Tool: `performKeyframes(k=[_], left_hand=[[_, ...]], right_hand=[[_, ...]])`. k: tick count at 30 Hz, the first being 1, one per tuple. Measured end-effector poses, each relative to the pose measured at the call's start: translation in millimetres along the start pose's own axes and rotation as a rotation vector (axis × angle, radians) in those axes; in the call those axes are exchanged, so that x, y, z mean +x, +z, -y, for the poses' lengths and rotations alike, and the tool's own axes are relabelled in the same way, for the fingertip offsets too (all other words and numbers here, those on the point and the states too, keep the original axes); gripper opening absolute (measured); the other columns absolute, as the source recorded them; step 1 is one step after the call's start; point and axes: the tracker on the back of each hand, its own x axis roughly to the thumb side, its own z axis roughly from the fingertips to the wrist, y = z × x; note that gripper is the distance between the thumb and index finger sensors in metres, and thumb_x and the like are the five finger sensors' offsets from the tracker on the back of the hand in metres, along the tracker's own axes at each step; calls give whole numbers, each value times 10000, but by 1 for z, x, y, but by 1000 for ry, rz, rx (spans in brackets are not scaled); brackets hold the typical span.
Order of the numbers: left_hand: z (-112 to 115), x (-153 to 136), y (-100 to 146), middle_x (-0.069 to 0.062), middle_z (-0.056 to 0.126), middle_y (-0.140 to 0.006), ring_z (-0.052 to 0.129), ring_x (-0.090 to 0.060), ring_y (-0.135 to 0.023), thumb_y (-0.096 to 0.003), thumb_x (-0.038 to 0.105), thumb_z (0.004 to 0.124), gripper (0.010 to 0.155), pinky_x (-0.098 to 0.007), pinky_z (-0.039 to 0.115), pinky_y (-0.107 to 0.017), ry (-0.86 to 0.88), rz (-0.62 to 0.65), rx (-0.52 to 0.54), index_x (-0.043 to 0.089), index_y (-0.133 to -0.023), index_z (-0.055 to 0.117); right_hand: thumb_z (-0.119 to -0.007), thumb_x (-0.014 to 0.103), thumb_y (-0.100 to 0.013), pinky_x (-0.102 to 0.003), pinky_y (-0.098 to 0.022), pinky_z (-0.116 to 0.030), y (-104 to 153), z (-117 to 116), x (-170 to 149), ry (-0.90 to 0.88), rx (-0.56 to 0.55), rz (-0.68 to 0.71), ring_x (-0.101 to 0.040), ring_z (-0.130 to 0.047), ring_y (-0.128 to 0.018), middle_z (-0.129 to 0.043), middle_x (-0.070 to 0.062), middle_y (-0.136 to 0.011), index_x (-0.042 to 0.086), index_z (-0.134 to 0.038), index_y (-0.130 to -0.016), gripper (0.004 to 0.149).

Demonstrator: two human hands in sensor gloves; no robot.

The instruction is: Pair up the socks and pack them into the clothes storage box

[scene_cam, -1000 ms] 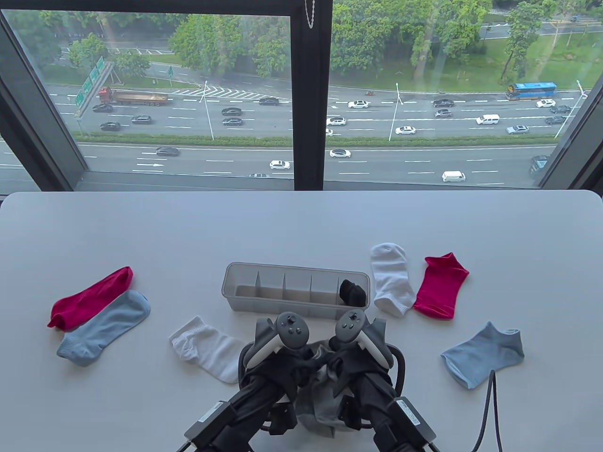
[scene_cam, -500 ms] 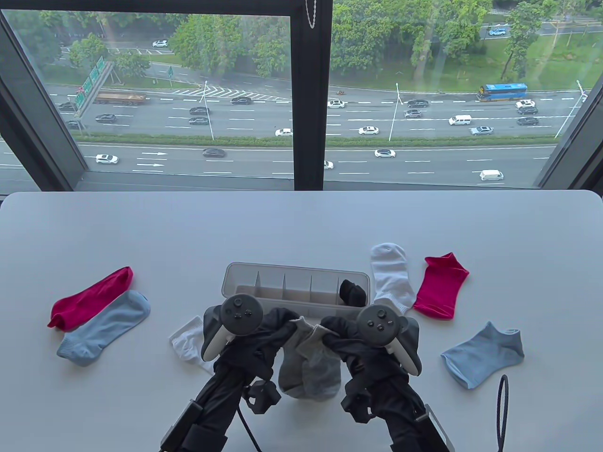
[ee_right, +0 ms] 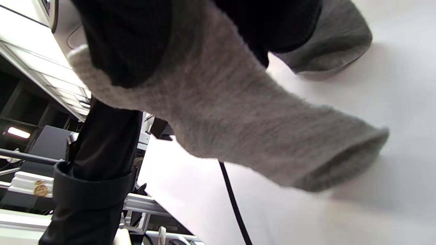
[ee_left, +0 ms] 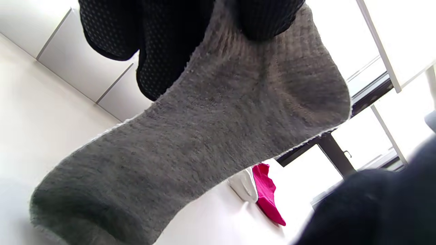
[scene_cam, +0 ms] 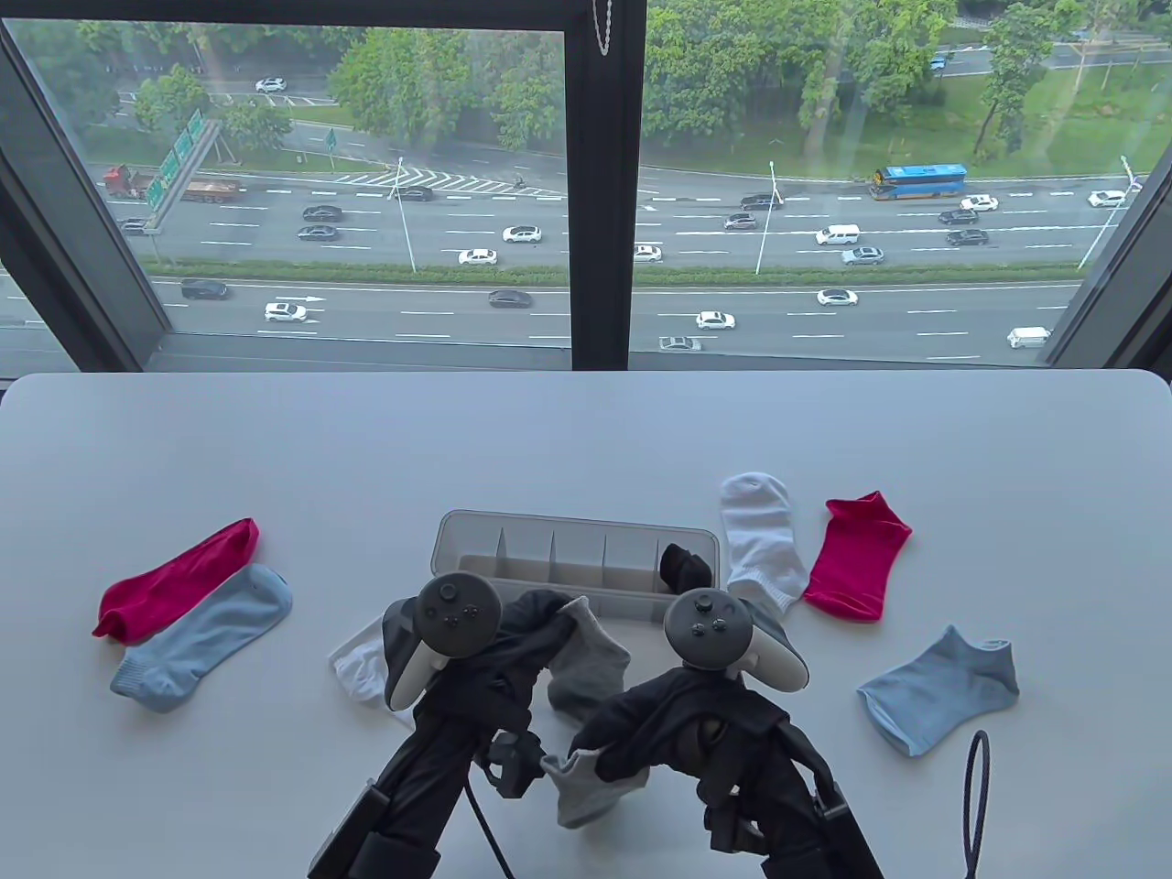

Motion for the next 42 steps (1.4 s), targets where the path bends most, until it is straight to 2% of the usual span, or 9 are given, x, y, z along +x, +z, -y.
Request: performKeyframes(k=[5, 10, 14, 17, 22, 30, 33, 37, 42], left_hand=[[3, 10, -1, -119, 929, -884, 1001, -353, -774, -559, 245, 699, 425, -583, 764, -660, 41, 118, -112, 89, -949, 636], [1, 6, -2, -87, 931, -885, 1008, -310, -764, -554, 243, 719, 659, -557, 772, -665, 95, 137, -146, -23, -1091, 446], [4, 8, -4, -121, 901, -902, 962, -333, -778, -552, 203, 720, 619, -598, 728, -682, 149, 148, -267, 32, -1104, 497], [9, 9, -4, -154, 868, -898, 929, -355, -765, -555, 204, 709, 553, -622, 705, -679, 174, 128, -329, 30, -1063, 575], [6, 9, -3, -167, 891, -882, 958, -361, -744, -556, 224, 708, 437, -616, 731, -657, 144, 100, -259, 96, -967, 633], [7, 20, 2, -130, 937, -770, 1007, -314, -622, -553, 236, 714, 445, -584, 776, -613, 49, 105, -227, 92, -962, 611], [6, 25, 5, -139, 956, -760, 1009, -316, -622, -556, 230, 720, 450, -585, 773, -620, 43, 148, -206, 95, -982, 660], [6, 26, 7, -146, 975, -771, 1018, -330, -644, -564, 235, 703, 438, -590, 774, -623, 60, 182, -157, 69, -969, 712], [6, 26, 7, -163, 891, -904, 950, -388, -777, -565, 243, 693, 437, -625, 713, -669, 61, 182, -168, 95, -972, 629]], right_hand=[[-811, 375, -451, -536, -740, -617, 10, 12, -15, -16, -517, -81, -298, -772, -944, -888, -8, -928, 377, -829, -826, 376], [-753, 384, -510, -484, -757, -647, 14, 13, -13, 2, -593, -105, -237, -829, -909, -926, 55, -820, 363, -725, -890, 381], [-746, 391, -516, -465, -759, -658, 20, 15, -12, 56, -676, -127, -207, -845, -895, -926, 77, -803, 362, -695, -906, 394], [-762, 388, -507, -462, -760, -656, 21, 16, -9, 109, -682, -126, -197, -850, -886, -928, 82, -789, 362, -699, -897, 396], [-779, 403, -491, -457, -769, -650, 22, 13, -4, 259, -716, -150, -169, -851, -874, -908, 108, -805, 417, -664, -893, 419], [-778, 411, -507, -473, -815, -573, 21, 12, -9, 96, -680, -95, -159, -792, -926, -853, 118, -854, 464, -615, -896, 425], [-759, 417, -510, -475, -811, -576, 21, 13, -11, 66, -668, -92, -158, -799, -905, -829, 119, -842, 501, -377, -1048, 665], [-736, 445, -507, -490, -802, -567, 21, 14, -15, 36, -666, -115, -168, -778, -885, -803, 104, -829, 414, -595, -984, 499], [-714, 496, -503, -536, -830, -460, 20, 14, -16, 46, -632, -105, -355, -435, -1107, -496, -12, -1170, 425, -590, -918, 439]])
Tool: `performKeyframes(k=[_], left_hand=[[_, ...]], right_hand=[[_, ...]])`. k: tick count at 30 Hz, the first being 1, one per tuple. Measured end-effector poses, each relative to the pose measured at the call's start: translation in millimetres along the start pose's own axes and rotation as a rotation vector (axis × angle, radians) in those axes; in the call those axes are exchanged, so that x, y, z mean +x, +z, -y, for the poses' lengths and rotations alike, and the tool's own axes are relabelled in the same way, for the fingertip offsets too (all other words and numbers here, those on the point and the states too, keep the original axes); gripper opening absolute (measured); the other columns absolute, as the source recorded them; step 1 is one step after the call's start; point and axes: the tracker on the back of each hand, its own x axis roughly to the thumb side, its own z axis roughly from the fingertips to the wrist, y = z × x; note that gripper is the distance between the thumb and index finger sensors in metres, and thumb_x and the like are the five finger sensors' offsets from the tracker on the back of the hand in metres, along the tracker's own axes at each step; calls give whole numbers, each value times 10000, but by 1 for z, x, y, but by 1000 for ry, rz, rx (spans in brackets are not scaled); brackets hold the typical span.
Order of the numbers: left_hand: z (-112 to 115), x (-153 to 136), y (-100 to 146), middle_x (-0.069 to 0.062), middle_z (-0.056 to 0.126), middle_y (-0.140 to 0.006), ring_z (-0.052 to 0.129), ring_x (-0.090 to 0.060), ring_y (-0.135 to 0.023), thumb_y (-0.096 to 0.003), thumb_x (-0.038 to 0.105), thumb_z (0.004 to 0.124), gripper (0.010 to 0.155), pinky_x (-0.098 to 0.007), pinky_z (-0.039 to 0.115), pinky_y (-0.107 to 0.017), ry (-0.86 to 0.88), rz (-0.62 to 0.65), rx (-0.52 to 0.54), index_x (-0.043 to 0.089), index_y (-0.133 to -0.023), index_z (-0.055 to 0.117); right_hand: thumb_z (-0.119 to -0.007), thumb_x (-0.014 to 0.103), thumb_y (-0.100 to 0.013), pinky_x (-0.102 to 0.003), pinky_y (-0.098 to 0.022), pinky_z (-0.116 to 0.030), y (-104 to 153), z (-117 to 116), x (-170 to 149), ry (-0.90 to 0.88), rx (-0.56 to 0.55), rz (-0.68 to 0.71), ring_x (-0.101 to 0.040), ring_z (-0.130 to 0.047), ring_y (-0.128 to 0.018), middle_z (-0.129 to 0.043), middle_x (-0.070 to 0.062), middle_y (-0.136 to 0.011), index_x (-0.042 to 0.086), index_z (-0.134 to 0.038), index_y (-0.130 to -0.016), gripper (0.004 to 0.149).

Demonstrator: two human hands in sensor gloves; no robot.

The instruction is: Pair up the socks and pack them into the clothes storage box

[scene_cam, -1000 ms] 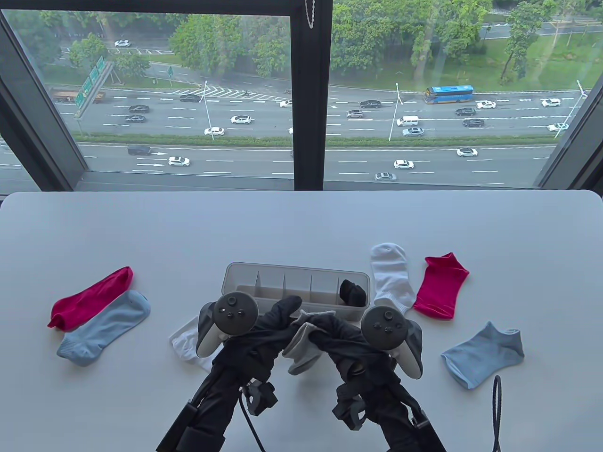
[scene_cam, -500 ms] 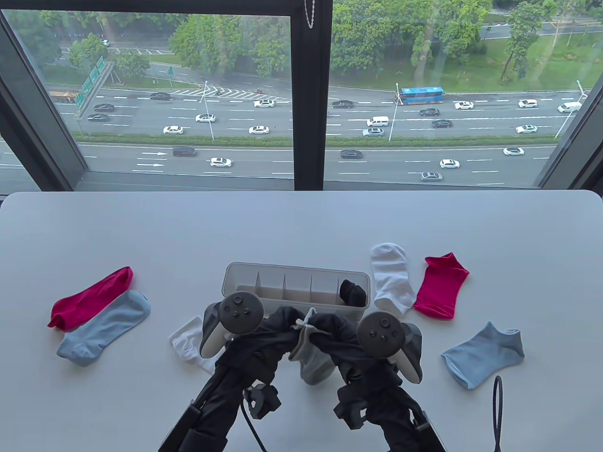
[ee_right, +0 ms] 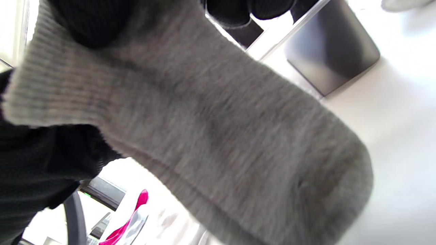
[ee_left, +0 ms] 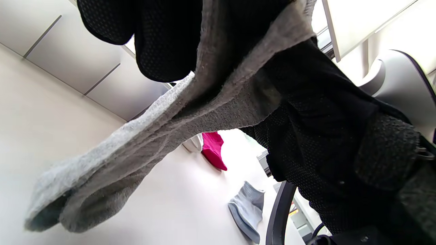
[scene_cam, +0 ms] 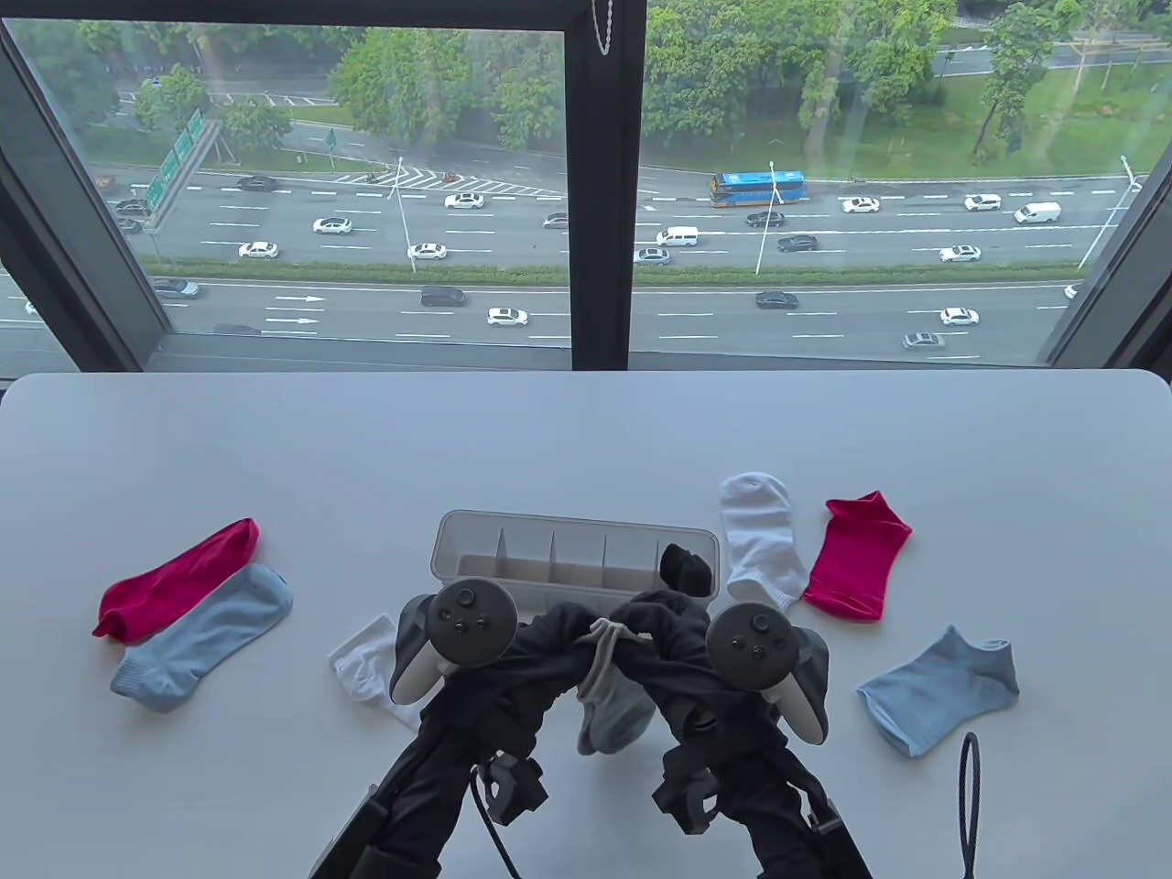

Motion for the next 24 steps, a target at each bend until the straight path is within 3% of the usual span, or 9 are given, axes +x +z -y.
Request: performKeyframes(k=[4, 7, 9, 11, 14, 16, 18, 22, 24], left_hand=[[-6, -2, 2, -168, 846, -940, 915, -389, -823, -566, 238, 700, 470, -630, 692, -686, 67, 37, 15, 104, -995, 564], [-11, -6, 4, -177, 848, -925, 911, -392, -787, -591, 304, 636, 607, -639, 679, -688, 168, 72, 12, 20, -1100, 466], [-9, -7, 4, -222, 813, -908, 849, -434, -780, -583, 436, 624, 743, -689, 612, -696, 204, 55, -56, -19, -1131, 411], [-3, -6, 3, -243, 740, -941, 767, -461, -821, -535, 560, 659, 869, -726, 539, -714, 121, 11, -148, -13, -1143, 419], [5, -1, -1, -261, 578, -1064, 633, -490, -957, -536, 502, 705, 736, -742, 469, -737, -68, -53, -164, 71, -1073, 445], [4, 4, -1, -274, 566, -1090, 634, -516, -990, -561, 365, 719, 565, -726, 495, -736, -102, -62, -70, 84, -998, 497], [0, 6, 2, -253, 645, -1067, 715, -499, -964, -569, 311, 719, 510, -701, 554, -731, -95, -32, 34, 92, -984, 519], [-7, 4, 5, -178, 923, -866, 961, -391, -771, -581, 230, 686, 469, -627, 702, -685, -61, 9, 117, 89, -1025, 631], [-6, 4, 5, -182, 947, -846, 972, -403, -754, -593, 222, 647, 461, -632, 704, -677, -120, -12, 91, 73, -1028, 669]], right_hand=[[-734, 424, -515, -500, -826, -530, -1, 2, 1, -65, 4, -10, -213, -758, -972, -768, 39, -960, 340, -531, -921, 462], [-754, 410, -504, -499, -812, -549, 1, 8, 0, -10, -39, -7, -161, -780, -864, -786, 69, -863, 321, -468, -1032, 607], [-762, 415, -498, -511, -799, -548, 1, 8, 1, -25, -34, -13, -181, -775, -812, -790, 41, -820, 332, -627, -979, 506], [-777, 453, -478, -505, -793, -556, 1, 5, 1, -24, -28, -9, -164, -774, -775, -786, 57, -769, 346, -705, -898, 439], [-775, 501, -462, -504, -794, -560, 1, 2, 2, -22, -21, -12, -158, -760, -802, -764, 86, -780, 389, -694, -848, 410], [-770, 513, -459, -505, -771, -607, 1, 3, -1, -16, -50, -45, -213, -788, -873, -787, 99, -836, 394, -698, -833, 400], [-784, 492, -451, -514, -746, -648, -1, 7, -5, -31, -33, -47, -297, -813, -911, -800, 3, -993, 386, -688, -834, 409], [-828, 349, -458, -503, -705, -696, -3, 10, -5, -22, 41, -24, -233, -910, -776, -924, 16, -807, 348, -649, -964, 537], [-833, 364, -447, -514, -698, -684, -2, 11, -2, 21, 26, -24, -229, -908, -710, -932, -7, -741, 311, -776, -877, 437]])
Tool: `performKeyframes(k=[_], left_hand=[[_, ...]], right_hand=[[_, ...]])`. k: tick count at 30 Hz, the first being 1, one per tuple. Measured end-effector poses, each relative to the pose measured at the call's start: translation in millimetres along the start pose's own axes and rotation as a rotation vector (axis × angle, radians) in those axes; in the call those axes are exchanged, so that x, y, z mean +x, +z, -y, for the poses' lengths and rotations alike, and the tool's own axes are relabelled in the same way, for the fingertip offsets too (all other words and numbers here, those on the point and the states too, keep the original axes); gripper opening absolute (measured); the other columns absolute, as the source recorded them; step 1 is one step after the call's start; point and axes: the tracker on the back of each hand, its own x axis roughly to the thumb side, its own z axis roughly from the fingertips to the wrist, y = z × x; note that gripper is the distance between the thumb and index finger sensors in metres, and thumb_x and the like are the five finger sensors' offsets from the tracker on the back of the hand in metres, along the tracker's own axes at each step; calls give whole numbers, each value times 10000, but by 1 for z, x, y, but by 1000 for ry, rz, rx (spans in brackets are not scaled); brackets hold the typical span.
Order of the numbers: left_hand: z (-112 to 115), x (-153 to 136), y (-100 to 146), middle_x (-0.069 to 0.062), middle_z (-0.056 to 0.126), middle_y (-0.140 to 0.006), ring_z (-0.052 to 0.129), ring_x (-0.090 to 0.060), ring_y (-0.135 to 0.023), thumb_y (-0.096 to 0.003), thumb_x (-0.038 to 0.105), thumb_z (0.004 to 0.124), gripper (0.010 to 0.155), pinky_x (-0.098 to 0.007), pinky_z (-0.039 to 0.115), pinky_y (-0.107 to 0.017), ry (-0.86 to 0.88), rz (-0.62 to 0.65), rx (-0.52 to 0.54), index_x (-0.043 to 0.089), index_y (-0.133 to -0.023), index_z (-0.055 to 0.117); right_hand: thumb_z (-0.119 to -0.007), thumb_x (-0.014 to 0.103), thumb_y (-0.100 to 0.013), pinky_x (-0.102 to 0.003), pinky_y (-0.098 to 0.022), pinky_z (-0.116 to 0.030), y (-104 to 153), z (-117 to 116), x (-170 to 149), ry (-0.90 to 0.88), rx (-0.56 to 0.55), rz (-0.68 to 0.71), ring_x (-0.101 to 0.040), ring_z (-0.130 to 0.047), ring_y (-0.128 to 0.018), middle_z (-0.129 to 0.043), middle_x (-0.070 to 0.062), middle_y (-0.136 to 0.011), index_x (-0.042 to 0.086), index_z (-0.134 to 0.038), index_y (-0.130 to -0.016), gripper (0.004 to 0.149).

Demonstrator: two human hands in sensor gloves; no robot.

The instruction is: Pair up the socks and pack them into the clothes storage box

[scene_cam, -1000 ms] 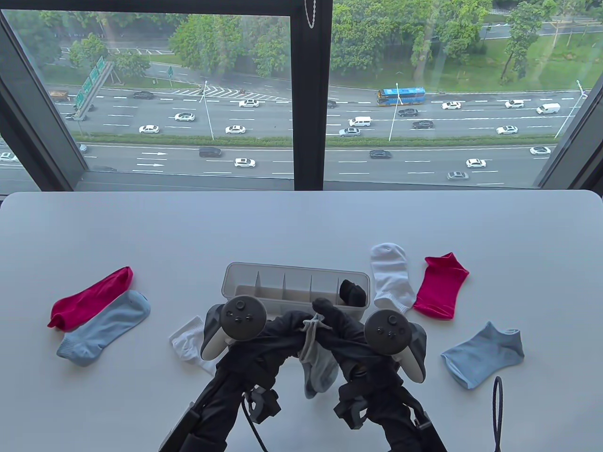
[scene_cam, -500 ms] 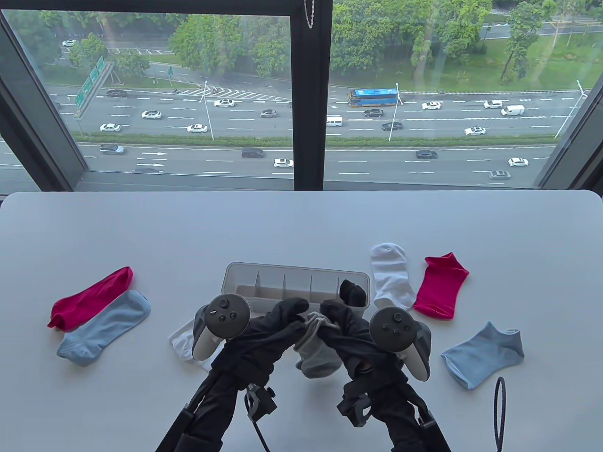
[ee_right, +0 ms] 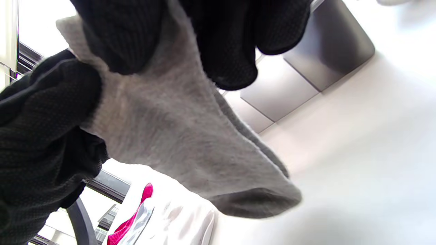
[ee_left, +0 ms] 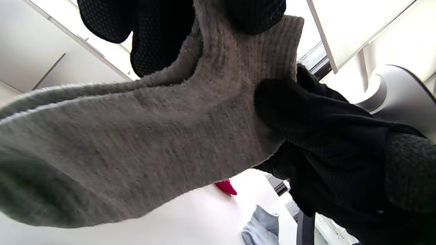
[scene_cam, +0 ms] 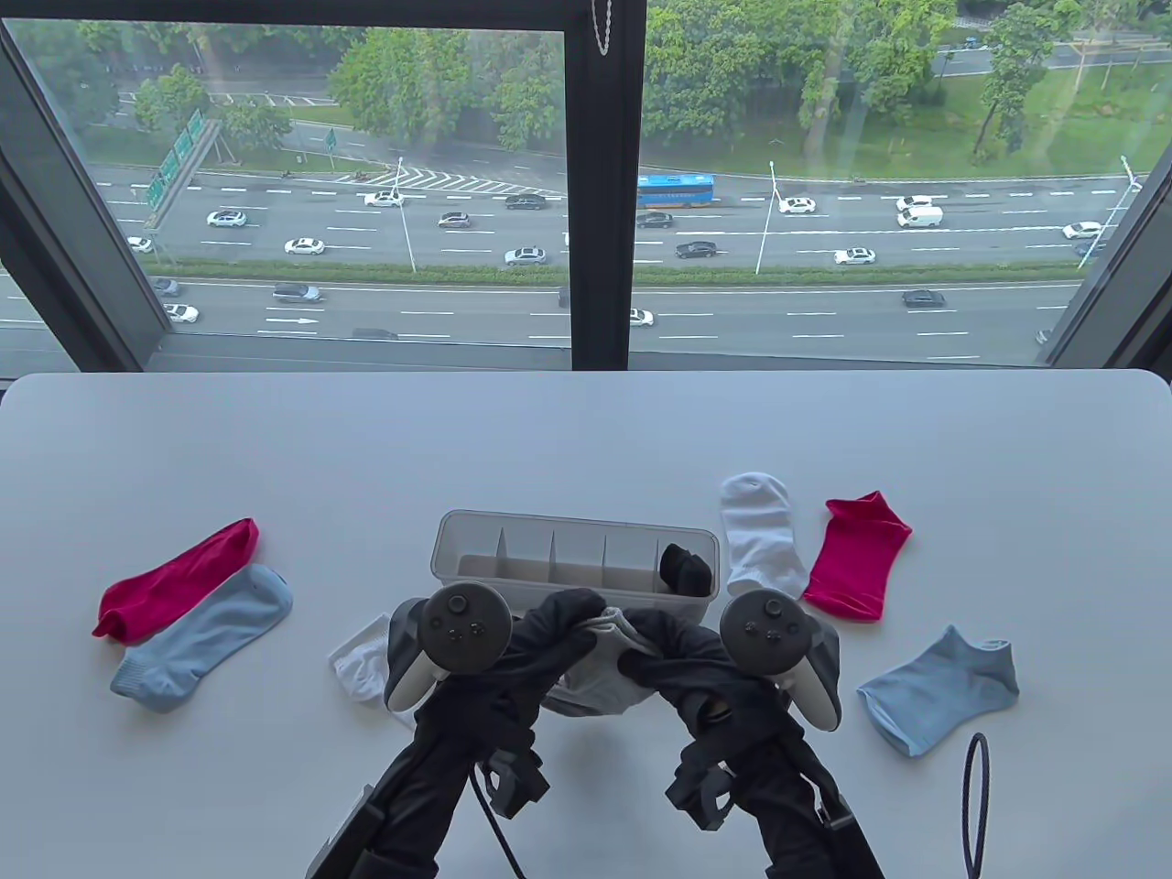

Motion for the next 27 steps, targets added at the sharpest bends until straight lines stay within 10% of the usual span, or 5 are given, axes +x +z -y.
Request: performKeyframes(k=[11, 14, 17, 21, 27], left_hand=[[26, -16, -11, -125, 959, -668, 997, -299, -557, -606, 227, 533, 443, -580, 771, -606, 45, -129, -449, 15, -971, 669], [49, -29, -15, -209, 868, -886, 913, -433, -781, -599, 205, 561, 470, -649, 666, -677, -232, -268, -343, 11, -1028, 564], [58, -25, -11, -284, 57, -1168, 86, -576, -1083, -607, 243, 591, 703, -761, 224, -757, -439, -322, -421, 105, -1128, 140], [72, -5, 5, -209, 533, -1165, 557, -492, -1084, -585, 296, 663, 524, -686, 473, -769, -369, -113, -653, 118, -1067, 559], [107, -38, 30, -113, -23, -1155, -34, -413, -1073, -548, 453, 691, 787, -708, 142, -748, -347, -216, -933, 159, -1119, 236]], right_hand=[[-782, 454, -465, -470, -546, -804, -3, -6, -5, 97, 230, -85, -164, -974, -364, -969, 33, -366, 194, -885, -740, 393], [-745, 409, -480, -533, -651, -704, -13, -32, -33, 259, 151, -230, -285, -951, -675, -982, -53, -721, 245, -737, -937, 485], [-733, 414, -478, -602, -699, -606, -12, -33, -35, 375, 172, -237, -449, -663, -968, -679, -176, -1086, 259, -494, -1075, 661], [-783, 356, -472, -595, -723, -565, -6, -26, -16, 396, 183, -148, -447, -564, -1012, -586, -164, -1132, 297, -543, -1051, 630], [-800, 375, -470, -561, -752, -485, 12, -56, -39, 589, 662, -191, -447, -379, -1009, -326, -220, -1142, 359, -424, -1052, 692]])
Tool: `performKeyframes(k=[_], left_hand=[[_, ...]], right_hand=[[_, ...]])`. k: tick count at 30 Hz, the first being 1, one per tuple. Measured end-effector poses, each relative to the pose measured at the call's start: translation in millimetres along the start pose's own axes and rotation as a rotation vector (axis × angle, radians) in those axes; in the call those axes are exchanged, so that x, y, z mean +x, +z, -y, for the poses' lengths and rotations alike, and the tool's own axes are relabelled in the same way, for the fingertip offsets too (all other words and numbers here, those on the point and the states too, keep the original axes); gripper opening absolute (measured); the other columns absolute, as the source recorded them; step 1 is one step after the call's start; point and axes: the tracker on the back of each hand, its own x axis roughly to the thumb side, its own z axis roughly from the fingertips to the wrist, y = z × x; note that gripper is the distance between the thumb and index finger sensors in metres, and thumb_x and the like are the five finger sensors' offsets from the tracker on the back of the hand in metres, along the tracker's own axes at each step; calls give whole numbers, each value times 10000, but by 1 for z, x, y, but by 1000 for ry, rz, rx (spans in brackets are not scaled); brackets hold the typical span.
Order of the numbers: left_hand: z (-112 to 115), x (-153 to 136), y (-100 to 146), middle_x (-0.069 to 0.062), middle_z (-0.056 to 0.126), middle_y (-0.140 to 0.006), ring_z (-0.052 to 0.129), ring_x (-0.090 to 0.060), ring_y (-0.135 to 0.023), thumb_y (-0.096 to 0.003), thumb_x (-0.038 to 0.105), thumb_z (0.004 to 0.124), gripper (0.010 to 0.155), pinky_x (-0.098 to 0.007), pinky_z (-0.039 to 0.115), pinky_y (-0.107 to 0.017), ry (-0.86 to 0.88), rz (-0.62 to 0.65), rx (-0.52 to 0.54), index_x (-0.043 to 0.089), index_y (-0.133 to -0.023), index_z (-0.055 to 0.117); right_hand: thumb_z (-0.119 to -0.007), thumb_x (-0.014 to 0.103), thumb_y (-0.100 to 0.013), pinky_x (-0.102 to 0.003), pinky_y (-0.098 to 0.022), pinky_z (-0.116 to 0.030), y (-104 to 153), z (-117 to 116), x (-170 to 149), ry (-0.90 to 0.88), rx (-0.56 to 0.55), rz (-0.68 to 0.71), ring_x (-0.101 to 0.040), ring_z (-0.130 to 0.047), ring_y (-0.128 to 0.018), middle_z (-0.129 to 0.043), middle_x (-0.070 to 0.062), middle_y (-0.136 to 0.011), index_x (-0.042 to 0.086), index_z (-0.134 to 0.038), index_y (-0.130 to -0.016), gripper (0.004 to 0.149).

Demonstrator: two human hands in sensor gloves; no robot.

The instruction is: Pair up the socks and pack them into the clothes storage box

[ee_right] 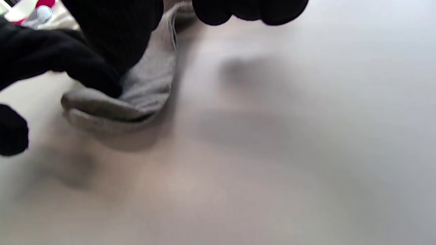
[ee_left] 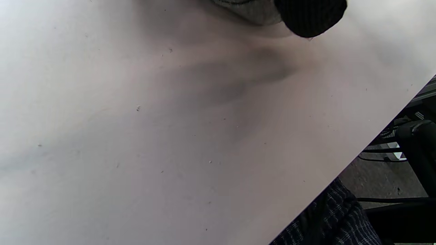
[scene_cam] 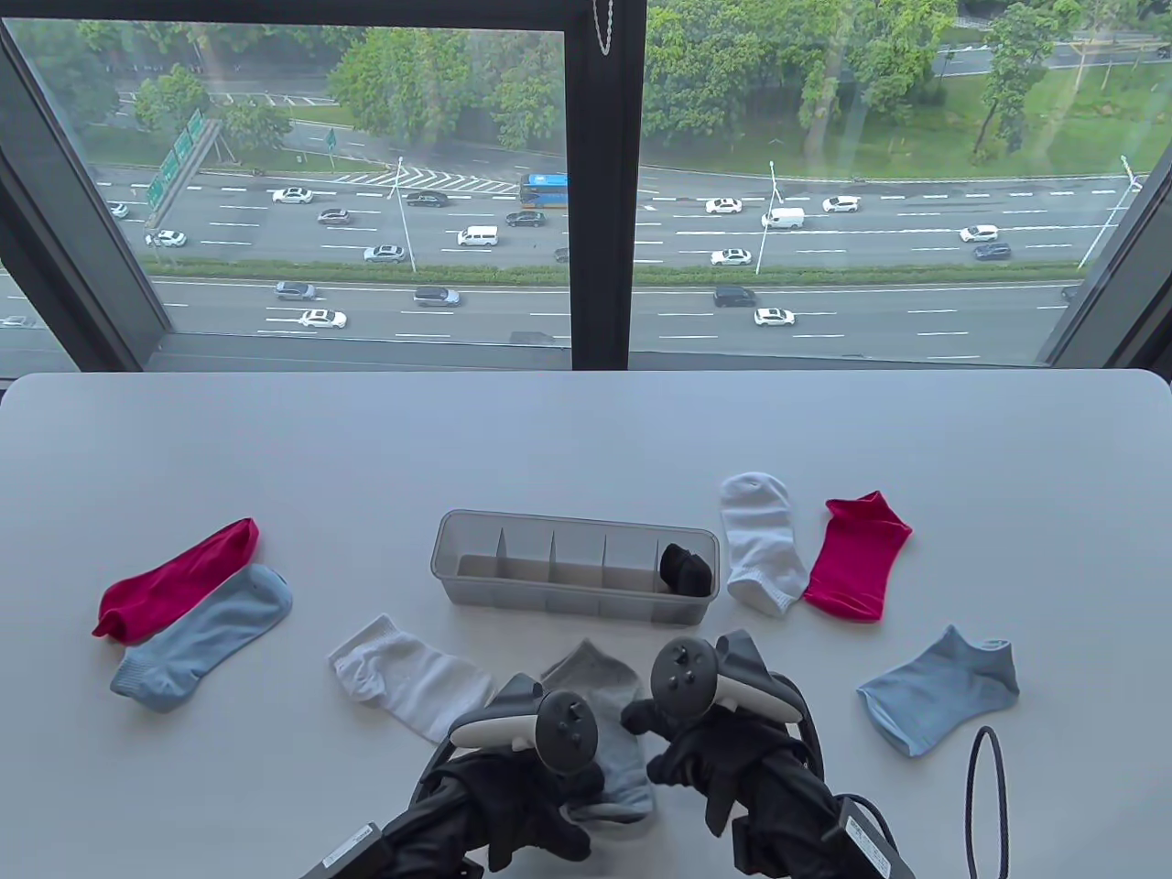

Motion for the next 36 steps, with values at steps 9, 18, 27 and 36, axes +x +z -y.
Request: performKeyframes(k=[9, 18, 27, 36], left_hand=[[-9, -6, -9, -107, 210, -1175, 189, -402, -1108, -589, 299, 651, 397, -698, 255, -758, 26, -93, 344, 139, -948, 591], [-8, -11, -6, -186, 143, -1165, 66, -477, -1072, -593, 316, 616, 584, -733, 137, -712, 191, 0, 292, 222, -1076, 303], [-12, -11, -3, -189, 283, -1171, 176, -500, -1081, -607, 243, 537, 429, -742, 226, -723, 213, 9, 350, 18, -953, 655], [-12, -6, -5, -195, 320, -1168, 244, -492, -1095, -603, 251, 574, 409, -747, 252, -738, 127, -39, 384, 91, -977, 612]], right_hand=[[-781, 411, -460, -541, -758, -229, -29, -22, 9, -118, -113, -27, -422, -76, -964, -66, -183, -1101, 425, -585, -919, 499], [-596, 415, -529, -506, -753, -143, -31, -20, -2, -318, -103, -22, -349, -13, -973, -88, -102, -1105, 280, -734, -836, 363], [-617, 455, -507, -505, -732, -83, -32, -23, -2, -344, -74, 3, -355, 57, -948, -20, -119, -1090, 355, -648, -903, 410], [-557, 475, -527, -502, -737, -103, -30, -19, -8, -459, -87, 16, -340, 25, -967, -99, -108, -1110, 260, -541, -1009, 528]])
